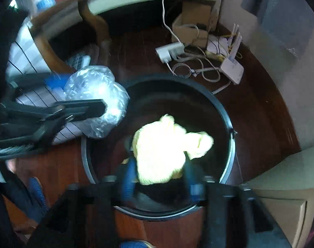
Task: Collect trash
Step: 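Open both tools to drop the bag and cloth into the bin, then move both open tools back to the table, then grasp the beige cloth with the left tool while the right tool grasps the white-red milk carton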
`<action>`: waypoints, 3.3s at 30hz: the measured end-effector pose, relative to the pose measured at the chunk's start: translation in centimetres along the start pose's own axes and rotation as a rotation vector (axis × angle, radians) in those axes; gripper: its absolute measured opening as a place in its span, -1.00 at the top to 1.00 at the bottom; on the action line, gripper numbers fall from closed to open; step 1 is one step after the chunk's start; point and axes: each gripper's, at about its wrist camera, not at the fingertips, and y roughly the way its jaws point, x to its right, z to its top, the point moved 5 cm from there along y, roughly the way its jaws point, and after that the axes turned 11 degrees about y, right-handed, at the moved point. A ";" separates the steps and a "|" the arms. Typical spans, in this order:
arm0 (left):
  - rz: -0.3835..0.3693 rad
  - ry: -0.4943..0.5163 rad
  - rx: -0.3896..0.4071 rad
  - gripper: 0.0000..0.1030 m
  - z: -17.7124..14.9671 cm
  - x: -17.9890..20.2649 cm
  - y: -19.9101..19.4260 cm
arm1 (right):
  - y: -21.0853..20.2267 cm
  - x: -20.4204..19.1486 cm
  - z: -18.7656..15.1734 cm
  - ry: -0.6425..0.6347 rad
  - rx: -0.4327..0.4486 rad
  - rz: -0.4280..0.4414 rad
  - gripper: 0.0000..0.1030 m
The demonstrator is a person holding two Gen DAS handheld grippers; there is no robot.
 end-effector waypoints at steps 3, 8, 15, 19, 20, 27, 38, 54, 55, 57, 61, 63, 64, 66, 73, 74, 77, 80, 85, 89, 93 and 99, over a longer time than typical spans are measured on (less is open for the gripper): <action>0.047 -0.021 -0.007 -0.88 -0.3 -1.0 -0.6 | 0.1 1.1 -0.1 0.028 -0.019 -0.008 -0.63; 0.158 -0.052 0.034 -0.99 -0.6 -2.2 -3.4 | -1.9 1.8 0.7 0.092 0.033 -0.016 -1.00; 0.222 -0.064 0.100 -0.99 -0.4 -2.6 -7.1 | -5.1 0.8 2.3 0.125 0.140 -0.018 -1.00; 0.233 -0.077 0.125 -0.99 -0.4 -3.1 -8.6 | -6.9 -0.1 3.2 0.136 0.186 -0.006 -1.00; 0.245 -0.074 0.130 -0.99 -0.4 -3.2 -9.0 | -7.3 -0.4 3.5 0.136 0.197 -0.003 -1.00; 0.299 -0.087 0.170 -1.00 -0.3 -4.3 -12.2 | -10.2 -2.6 5.4 0.126 0.262 0.008 -1.00; 0.510 -0.175 0.235 -1.00 -3.0 -9.4 -19.0 | -15.7 -9.4 8.8 0.041 0.414 0.036 -1.00; 0.666 -0.449 0.293 -0.99 -12.5 -20.0 -27.7 | -17.6 -25.5 13.3 -0.158 0.488 0.217 -1.00; 0.676 -0.460 0.292 -0.99 -13.3 -20.7 -28.2 | -17.5 -26.3 13.4 -0.164 0.488 0.228 -1.00; 0.697 -0.486 0.281 -0.99 -14.7 -21.9 -29.0 | -17.4 -28.7 14.1 -0.176 0.485 0.269 -1.00; 0.703 -0.540 0.279 -0.99 -17.4 -23.9 -30.4 | -17.2 -34.4 14.8 -0.246 0.473 0.339 -1.00; 0.737 -0.561 0.262 -0.99 -18.9 -24.9 -31.1 | -16.9 -37.1 15.0 -0.293 0.476 0.358 -1.00; 0.745 -0.572 0.260 -0.99 -19.5 -25.4 -31.4 | -16.7 -38.5 15.1 -0.317 0.473 0.372 -1.00; 0.751 -0.600 0.261 -0.99 -21.0 -26.3 -32.0 | -16.2 -41.3 15.5 -0.364 0.466 0.392 -1.00; 0.751 -0.681 0.256 -0.99 -23.8 -29.1 -32.7 | -14.0 -49.4 16.8 -0.478 0.435 0.438 -0.93; 0.747 -0.691 0.257 -0.99 -24.0 -29.5 -32.7 | -13.4 -50.5 17.3 -0.491 0.428 0.435 -0.91; 0.739 -0.705 0.259 -0.99 -24.6 -30.2 -32.9 | -11.9 -52.8 18.7 -0.517 0.406 0.429 -0.82; 0.734 -0.713 0.255 -0.99 -24.9 -30.8 -32.8 | -10.3 -54.5 19.9 -0.527 0.375 0.439 -0.80; 0.723 -0.734 0.251 -0.99 -25.7 -31.5 -32.7 | -8.2 -55.6 19.8 -0.549 0.271 0.459 -0.37; 0.719 -0.749 0.254 -0.99 -26.1 -32.0 -32.7 | -9.0 -55.5 17.4 -0.576 0.228 0.525 -0.26; 0.724 -0.760 0.249 -0.99 -26.3 -32.4 -32.7 | -8.5 -57.1 16.5 -0.615 0.228 0.495 -0.26; 0.719 -0.769 0.228 -0.98 -27.1 -33.2 -32.9 | -7.0 -59.2 16.1 -0.639 0.219 0.473 -0.25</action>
